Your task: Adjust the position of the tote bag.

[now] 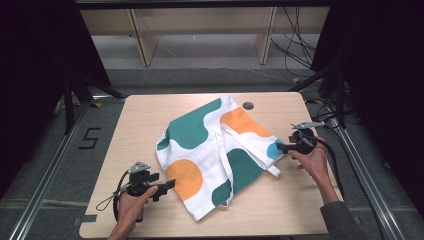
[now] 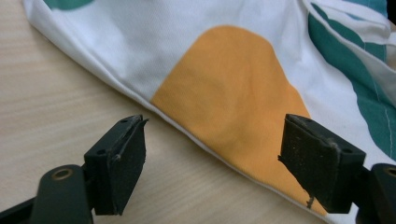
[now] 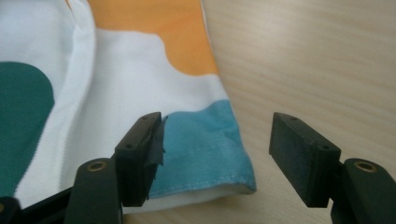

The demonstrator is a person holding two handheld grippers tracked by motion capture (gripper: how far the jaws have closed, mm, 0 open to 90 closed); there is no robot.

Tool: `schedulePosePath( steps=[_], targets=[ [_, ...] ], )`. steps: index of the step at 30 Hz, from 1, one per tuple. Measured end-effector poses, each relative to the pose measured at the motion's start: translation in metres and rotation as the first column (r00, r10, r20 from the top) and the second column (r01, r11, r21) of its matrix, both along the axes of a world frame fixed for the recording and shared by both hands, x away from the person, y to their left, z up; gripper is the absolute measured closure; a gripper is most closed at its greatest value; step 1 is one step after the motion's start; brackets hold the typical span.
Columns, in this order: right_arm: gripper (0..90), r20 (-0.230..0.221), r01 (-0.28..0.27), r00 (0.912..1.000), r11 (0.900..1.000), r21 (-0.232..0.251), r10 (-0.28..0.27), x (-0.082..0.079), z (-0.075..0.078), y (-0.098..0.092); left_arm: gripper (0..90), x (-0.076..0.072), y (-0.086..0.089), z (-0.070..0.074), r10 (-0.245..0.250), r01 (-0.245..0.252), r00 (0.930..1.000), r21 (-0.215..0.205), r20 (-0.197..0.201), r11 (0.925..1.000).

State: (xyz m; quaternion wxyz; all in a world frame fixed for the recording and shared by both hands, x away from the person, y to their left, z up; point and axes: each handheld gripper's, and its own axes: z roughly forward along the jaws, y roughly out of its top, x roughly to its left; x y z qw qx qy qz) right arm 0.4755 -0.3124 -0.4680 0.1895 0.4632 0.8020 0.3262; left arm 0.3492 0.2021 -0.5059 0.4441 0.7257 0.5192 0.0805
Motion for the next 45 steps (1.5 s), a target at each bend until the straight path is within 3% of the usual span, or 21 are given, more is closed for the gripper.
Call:
schedulePosePath(
  steps=[2, 4, 5, 6, 8, 9, 11, 15, 18, 19, 22, 25, 28, 29, 33, 34, 35, 38, 39, 42, 45],
  targets=[
    [33.8, -0.069, -0.004, 0.9976, 0.999, 0.033, 0.006, 0.005, -0.005, 0.001, 21.6, 0.001, 0.0, -0.002, -0.014, 0.015, 0.9999, 0.022, -0.009, 0.9996],
    [30.9, -0.075, -0.004, 0.9972, 1.0, 0.013, 0.005, 0.008, -0.01, 0.002, 21.7, 0.002, -0.005, -0.004, -0.002, 0.002, 0.9999, 0.011, -0.01, 0.9999],
    [34.0, -0.15, 0.028, 0.9886, 0.995, 0.097, -0.013, 0.008, -0.015, 0.004, 21.7, 0.006, -0.009, -0.006, -0.013, 0.013, 0.9996, 0.014, -0.025, 0.9998],
    [34.2, -0.206, 0.061, 0.9778, 0.992, 0.113, -0.036, 0.006, -0.015, 0.004, 22.0, 0.006, -0.009, -0.006, -0.013, 0.013, 0.9996, 0.014, -0.025, 0.9998],
    [36.2, -0.201, 0.037, 0.9794, 0.993, 0.114, -0.014, 0.007, -0.017, 0.004, 22.9, 0.01, -0.01, -0.008, -0.038, 0.04, 0.9983, 0.044, -0.045, 0.9982],
    [39.7, -0.161, 0.011, 0.9869, 0.997, 0.07, 0.0, 0.008, -0.02, 0.002, 22.9, 0.013, -0.012, -0.01, -0.038, 0.041, 0.9979, 0.052, -0.052, 0.9978],
    [54.9, -0.142, 0.007, 0.9898, 1.0, 0.025, -0.003, 0.005, -0.018, 0.002, 27.3, 0.016, -0.015, -0.01, -0.046, 0.049, 0.9982, 0.08, -0.038, 0.9956],
    [69.4, -0.112, -0.067, 0.991, 0.995, 0.067, 0.074, -0.001, -0.021, 0.002, 43.0, 0.021, -0.014, -0.011, -0.049, 0.05, 0.9987, 0.095, -0.012, 0.9943],
    [72.8, -0.1, -0.104, 0.9891, 0.993, 0.051, 0.108, -0.009, -0.018, 0.007, 60.4, 0.025, -0.015, -0.013, -0.035, 0.034, 0.9994, 0.06, 0.003, 0.9976],
    [73.2, -0.11, -0.099, 0.9886, 0.994, 0.04, 0.103, -0.013, -0.017, 0.008, 64.3, 0.029, -0.011, -0.013, -0.066, 0.065, 0.9978, 0.105, 0.009, 0.9923],
    [73.9, -0.166, -0.099, 0.9807, 0.995, 0.033, 0.103, -0.028, -0.011, 0.014, 74.2, 0.034, -0.012, -0.012, -0.073, 0.068, 0.997, 0.132, 0.028, 0.9889],
    [74.0, -0.138, -0.167, 0.9762, 0.986, 0.012, 0.167, -0.046, -0.01, 0.019, 77.9, 0.043, -0.008, -0.009, -0.074, 0.065, 0.9959, 0.174, 0.051, 0.9827],
    [74.0, -0.153, -0.191, 0.9703, 0.982, -0.008, 0.187, -0.065, -0.01, 0.026, 79.2, 0.052, -0.002, -0.008, -0.072, 0.063, 0.9963, 0.185, 0.046, 0.9807],
    [73.9, -0.126, -0.241, 0.9636, 0.97, -0.033, 0.236, -0.08, -0.012, 0.032, 79.6, 0.061, 0.001, -0.007, -0.087, 0.077, 0.9952, 0.203, 0.045, 0.9762],
    [73.9, -0.093, -0.289, 0.9549, 0.954, -0.08, 0.282, -0.103, -0.011, 0.04, 80.1, 0.07, 0.001, -0.008, -0.074, 0.063, 0.9956, 0.179, 0.057, 0.9819],
    [73.9, -0.136, -0.284, 0.9518, 0.958, -0.046, 0.275, -0.108, -0.01, 0.041, 80.1, 0.071, 0.003, -0.007, -0.084, 0.073, 0.9953, 0.202, 0.046, 0.9766],
    [73.8, -0.115, -0.302, 0.9486, 0.952, -0.055, 0.295, -0.11, -0.011, 0.042, 80.1, 0.072, 0.003, -0.007, -0.079, 0.07, 0.9957, 0.173, 0.047, 0.9825],
    [73.7, -0.132, -0.281, 0.9535, 0.957, -0.067, 0.271, -0.12, -0.01, 0.046, 77.1, 0.073, 0.006, -0.006, -0.092, 0.082, 0.9948, 0.188, 0.044, 0.9788],
    [73.6, -0.101, -0.274, 0.9588, 0.958, -0.085, 0.265, -0.122, -0.01, 0.046, 77.1, 0.073, 0.007, -0.006, -0.074, 0.065, 0.9962, 0.17, 0.047, 0.9833],
    [72.2, -0.082, -0.26, 0.9636, 0.963, -0.065, 0.254, -0.124, -0.013, 0.047, 59.1, 0.069, 0.011, -0.002, -0.026, 0.017, 0.9983, 0.16, 0.053, 0.9869],
    [67.0, -0.066, -0.252, 0.9664, 0.967, -0.047, 0.248, -0.124, -0.011, 0.045, 47.8, 0.052, 0.013, 0.016, -0.016, -0.007, 0.9934, 0.202, 0.114, 0.9793]
  ],
)
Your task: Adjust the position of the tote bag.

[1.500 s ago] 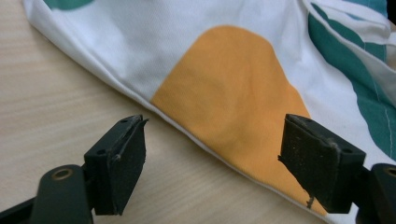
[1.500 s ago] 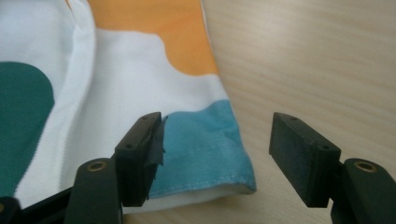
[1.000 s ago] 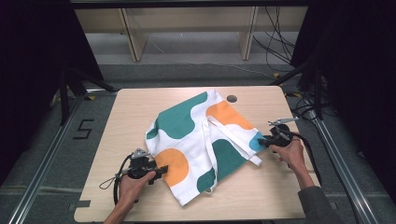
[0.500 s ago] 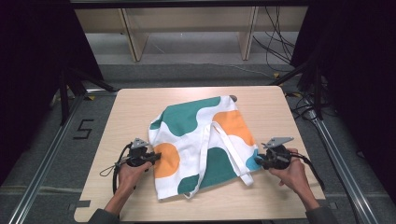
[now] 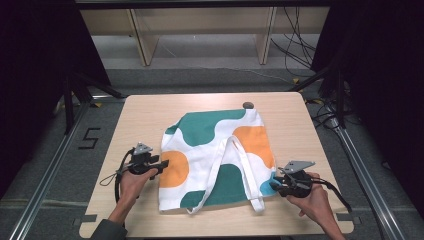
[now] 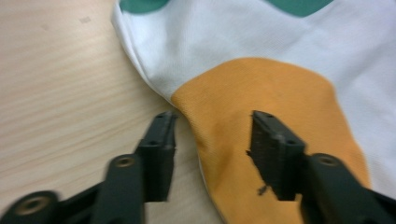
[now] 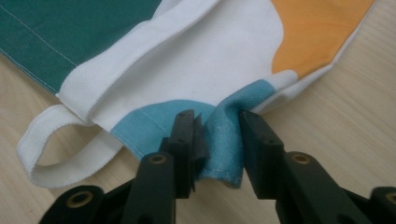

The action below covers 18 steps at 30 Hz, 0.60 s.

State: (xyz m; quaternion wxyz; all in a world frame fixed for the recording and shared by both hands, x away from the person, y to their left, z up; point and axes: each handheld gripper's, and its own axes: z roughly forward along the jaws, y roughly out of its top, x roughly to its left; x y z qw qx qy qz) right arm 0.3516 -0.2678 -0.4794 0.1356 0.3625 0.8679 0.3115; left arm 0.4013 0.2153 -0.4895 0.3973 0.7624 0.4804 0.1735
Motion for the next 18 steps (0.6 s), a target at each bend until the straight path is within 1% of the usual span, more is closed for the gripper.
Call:
schedulePosePath(
  steps=[1, 2, 3, 4, 5, 6, 7, 8, 9, 10, 11, 12, 13, 14, 15, 16, 17, 18],
  targets=[
    [61.1, 0.007, 0.022, 0.9997, 1.0, 0.002, -0.022, -0.001, 0.002, -0.002, 46.0, -0.005, -0.001, 0.005, -0.006, 0.006, 0.9999, -0.003, 0.013, 1.0],
    [56.9, 0.005, 0.021, 0.9998, 0.999, 0.026, -0.021, -0.001, 0.005, -0.003, 45.1, -0.012, -0.003, 0.011, -0.023, 0.023, 0.9992, 0.0, 0.031, 0.9997],
    [54.0, 0.008, 0.016, 0.9998, 0.999, 0.035, -0.016, -0.001, 0.01, -0.007, 44.2, -0.019, -0.006, 0.015, -0.048, 0.049, 0.998, -0.008, 0.041, 0.9988],
    [52.0, 0.009, 0.056, 0.9983, 0.995, 0.088, -0.057, -0.004, 0.018, -0.009, 42.8, -0.032, -0.015, 0.02, -0.103, 0.104, 0.9941, -0.048, 0.035, 0.9934],
    [52.0, 0.009, 0.056, 0.9983, 0.995, 0.088, -0.057, -0.004, 0.018, -0.009, 41.8, -0.032, -0.015, 0.02, -0.103, 0.104, 0.9941, -0.048, 0.035, 0.9934],
    [49.5, 0.053, 0.027, 0.998, 0.992, 0.126, -0.034, -0.004, 0.022, -0.009, 40.0, -0.049, -0.028, 0.021, -0.18, 0.181, 0.9834, -0.085, 0.022, 0.9797],
    [49.5, 0.053, 0.027, 0.998, 0.992, 0.126, -0.034, -0.004, 0.022, -0.009, 38.9, -0.049, -0.028, 0.021, -0.18, 0.181, 0.9834, -0.085, 0.022, 0.9797],
    [48.0, 0.062, -0.007, 0.9981, 0.989, 0.145, -0.002, -0.005, 0.023, -0.007, 37.2, -0.063, -0.038, 0.021, -0.25, 0.25, 0.9681, -0.104, 0.011, 0.9626],
    [47.9, 0.045, -0.023, 0.9989, 0.986, 0.165, 0.015, -0.006, 0.022, -0.004, 36.1, -0.063, -0.038, 0.021, -0.25, 0.25, 0.9681, -0.104, 0.011, 0.9626],
    [47.1, 0.023, -0.02, 0.9996, 0.984, 0.179, 0.016, -0.007, 0.02, -0.001, 34.9, -0.076, -0.046, 0.019, -0.283, 0.281, 0.959, -0.111, 0.0, 0.9531],
    [47.1, 0.023, -0.02, 0.9996, 0.984, 0.179, 0.016, -0.007, 0.02, -0.001, 33.5, -0.076, -0.046, 0.019, -0.283, 0.281, 0.959, -0.111, 0.0, 0.9531],
    [46.0, 0.006, -0.019, 0.9998, 0.986, 0.168, 0.018, -0.008, 0.019, 0.001, 33.5, -0.081, -0.05, 0.018, -0.311, 0.309, 0.9504, -0.1, -0.005, 0.9459],
    [44.5, 0.009, -0.04, 0.9992, 0.987, 0.154, 0.039, -0.009, 0.018, 0.007, 32.2, -0.086, -0.054, 0.015, -0.314, 0.312, 0.9493, -0.11, 0.0, 0.9436],
    [44.2, 0.012, -0.051, 0.9987, 0.988, 0.148, 0.05, -0.009, 0.018, 0.008, 31.6, -0.092, -0.059, 0.012, -0.342, 0.338, 0.9394, -0.105, -0.022, 0.9352],
    [44.2, 0.012, -0.051, 0.9987, 0.988, 0.148, 0.05, -0.009, 0.018, 0.008, 30.9, -0.092, -0.059, 0.012, -0.342, 0.338, 0.9394, -0.105, -0.022, 0.9352],
    [44.1, 0.012, -0.065, 0.9979, 0.985, 0.157, 0.064, -0.01, 0.019, 0.011, 30.9, -0.096, -0.063, 0.01, -0.347, 0.342, 0.9377, -0.115, -0.022, 0.9327],
    [43.7, 0.012, -0.075, 0.9972, 0.985, 0.157, 0.074, -0.011, 0.02, 0.013, 30.5, -0.098, -0.066, 0.009, -0.359, 0.354, 0.9329, -0.12, -0.023, 0.9274],
    [43.7, 0.024, -0.083, 0.9965, 0.984, 0.157, 0.08, -0.012, 0.021, 0.015, 30.3, -0.101, -0.073, 0.008, -0.373, 0.368, 0.9275, -0.127, -0.019, 0.9211]
  ],
)
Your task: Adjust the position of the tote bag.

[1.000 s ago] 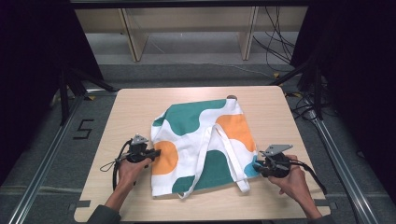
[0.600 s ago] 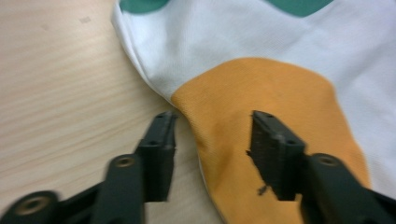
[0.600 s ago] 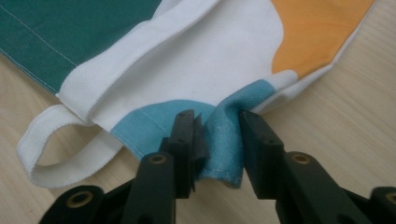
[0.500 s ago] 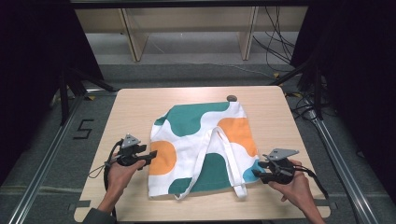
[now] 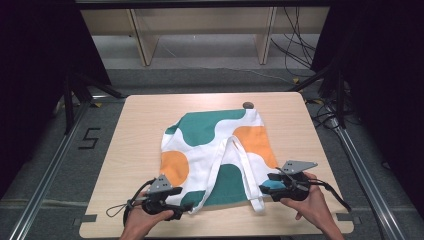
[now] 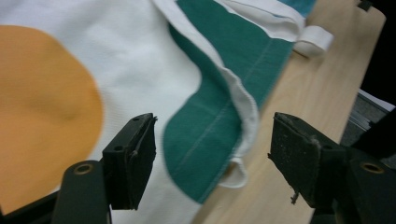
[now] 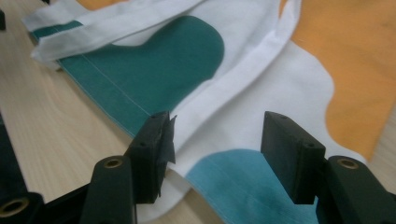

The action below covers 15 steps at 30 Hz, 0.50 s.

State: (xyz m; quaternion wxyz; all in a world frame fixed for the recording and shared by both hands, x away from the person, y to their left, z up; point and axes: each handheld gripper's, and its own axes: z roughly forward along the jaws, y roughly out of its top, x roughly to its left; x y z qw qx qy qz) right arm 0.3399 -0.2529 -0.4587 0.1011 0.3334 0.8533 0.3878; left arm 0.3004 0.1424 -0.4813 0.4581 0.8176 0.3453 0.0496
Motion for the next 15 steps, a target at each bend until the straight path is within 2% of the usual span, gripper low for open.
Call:
schedulePosePath(
  steps=[1, 2, 3, 4, 5, 6, 7, 8, 9, 10, 12, 13, 14, 15],
  targets=[
    [43.4, -0.03, -0.015, 0.9994, 1.0, 0.024, 0.016, 0.0, -0.001, 0.002, 30.1, -0.001, -0.005, 0.0, -0.01, 0.01, 0.9999, 0.016, 0.011, 0.9998],
    [43.2, -0.024, -0.005, 0.9997, 1.0, 0.009, 0.005, 0.0, -0.003, 0.003, 30.2, 0.0, -0.014, -0.002, -0.034, 0.034, 0.9993, 0.042, 0.018, 0.9986],
    [43.2, -0.024, -0.005, 0.9997, 1.0, 0.009, 0.005, 0.0, -0.003, 0.003, 30.6, 0.0, -0.014, -0.002, -0.034, 0.034, 0.9993, 0.042, 0.018, 0.9986],
    [43.0, -0.041, 0.006, 0.9991, 1.0, 0.003, -0.006, -0.002, -0.004, 0.004, 31.9, 0.001, -0.023, -0.004, -0.066, 0.064, 0.9976, 0.069, 0.023, 0.9955],
    [43.0, -0.041, 0.006, 0.9991, 1.0, 0.003, -0.006, -0.002, -0.004, 0.004, 33.9, 0.001, -0.023, -0.004, -0.066, 0.064, 0.9976, 0.069, 0.023, 0.9955],
    [42.9, -0.041, -0.003, 0.9992, 1.0, 0.005, 0.003, -0.002, -0.005, 0.005, 40.1, 0.001, -0.027, -0.005, -0.079, 0.077, 0.9965, 0.075, 0.026, 0.9942],
    [42.9, -0.041, -0.003, 0.9992, 1.0, 0.005, 0.003, -0.002, -0.005, 0.005, 40.1, 0.0, -0.031, -0.006, -0.106, 0.103, 0.9938, 0.081, 0.033, 0.9913],
    [42.8, -0.033, -0.011, 0.9994, 1.0, 0.004, 0.011, -0.001, -0.006, 0.006, 45.2, 0.0, -0.035, -0.008, -0.124, 0.118, 0.9915, 0.109, 0.042, 0.987],
    [42.5, -0.036, -0.014, 0.9992, 1.0, -0.004, 0.014, -0.001, -0.007, 0.007, 47.5, 0.0, -0.037, -0.009, -0.131, 0.125, 0.9903, 0.118, 0.046, 0.9851],
    [42.3, -0.034, -0.017, 0.9993, 1.0, -0.005, 0.017, -0.002, -0.008, 0.007, 52.7, 0.002, -0.039, -0.011, -0.156, 0.147, 0.9863, 0.144, 0.053, 0.9786],
    [42.1, -0.046, -0.017, 0.9988, 1.0, 0.007, 0.017, -0.002, -0.008, 0.008, 65.5, 0.002, -0.041, -0.012, -0.166, 0.155, 0.9842, 0.145, 0.063, 0.9772],
    [41.8, -0.057, -0.017, 0.9982, 1.0, 0.014, 0.018, -0.003, -0.008, 0.01, 74.0, 0.004, -0.041, -0.012, -0.183, 0.169, 0.9802, 0.156, 0.076, 0.9732],
    [41.7, -0.047, -0.028, 0.9985, 0.999, 0.017, 0.029, -0.003, -0.009, 0.01, 79.0, 0.004, -0.042, -0.012, -0.171, 0.158, 0.9821, 0.151, 0.078, 0.9757],
    [41.6, -0.058, -0.028, 0.9979, 1.0, 0.013, 0.029, -0.004, -0.009, 0.01, 81.8, 0.005, -0.041, -0.01, -0.186, 0.17, 0.9791, 0.165, 0.083, 0.9715]
  ],
)
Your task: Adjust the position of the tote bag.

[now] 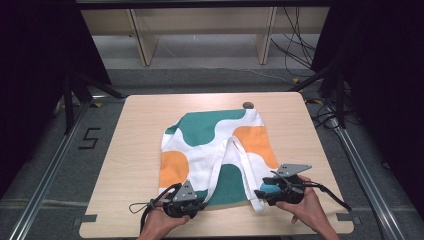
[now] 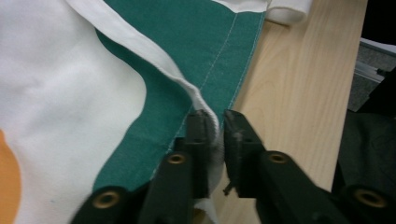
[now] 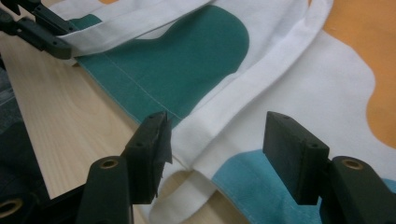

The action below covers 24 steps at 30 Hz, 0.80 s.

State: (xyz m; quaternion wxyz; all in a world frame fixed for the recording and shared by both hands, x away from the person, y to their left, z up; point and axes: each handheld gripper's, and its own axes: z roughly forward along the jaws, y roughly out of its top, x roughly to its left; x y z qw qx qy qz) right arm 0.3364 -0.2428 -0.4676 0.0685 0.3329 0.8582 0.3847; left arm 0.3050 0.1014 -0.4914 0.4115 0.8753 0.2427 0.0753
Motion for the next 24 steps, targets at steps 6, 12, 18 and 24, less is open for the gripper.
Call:
schedulePosePath(
  steps=[6, 12, 18, 24],
  targets=[
    [40.0, 0.0, -0.024, 0.9997, 0.999, 0.027, 0.024, -0.003, -0.003, 0.004, 86.3, 0.007, 0.006, 0.024, 0.028, -0.025, 0.9987, -0.083, 0.042, 0.9962],
    [34.8, 0.081, -0.089, 0.9928, 0.996, 0.0, 0.088, -0.009, 0.006, 0.011, 86.5, 0.031, 0.013, 0.058, 0.08, -0.065, 0.9932, -0.171, 0.084, 0.9831],
    [37.4, 0.133, -0.069, 0.9874, 0.99, -0.123, 0.086, -0.005, -0.001, 0.026, 86.4, 0.047, 0.017, 0.075, 0.085, -0.064, 0.991, -0.189, 0.104, 0.9799],
    [81.2, 0.195, -0.095, 0.9729, 0.983, -0.157, 0.125, 0.012, 0.007, 0.028, 74.2, 0.044, 0.024, 0.068, 0.09, -0.079, 0.9944, -0.177, 0.055, 0.9811]
  ],
)
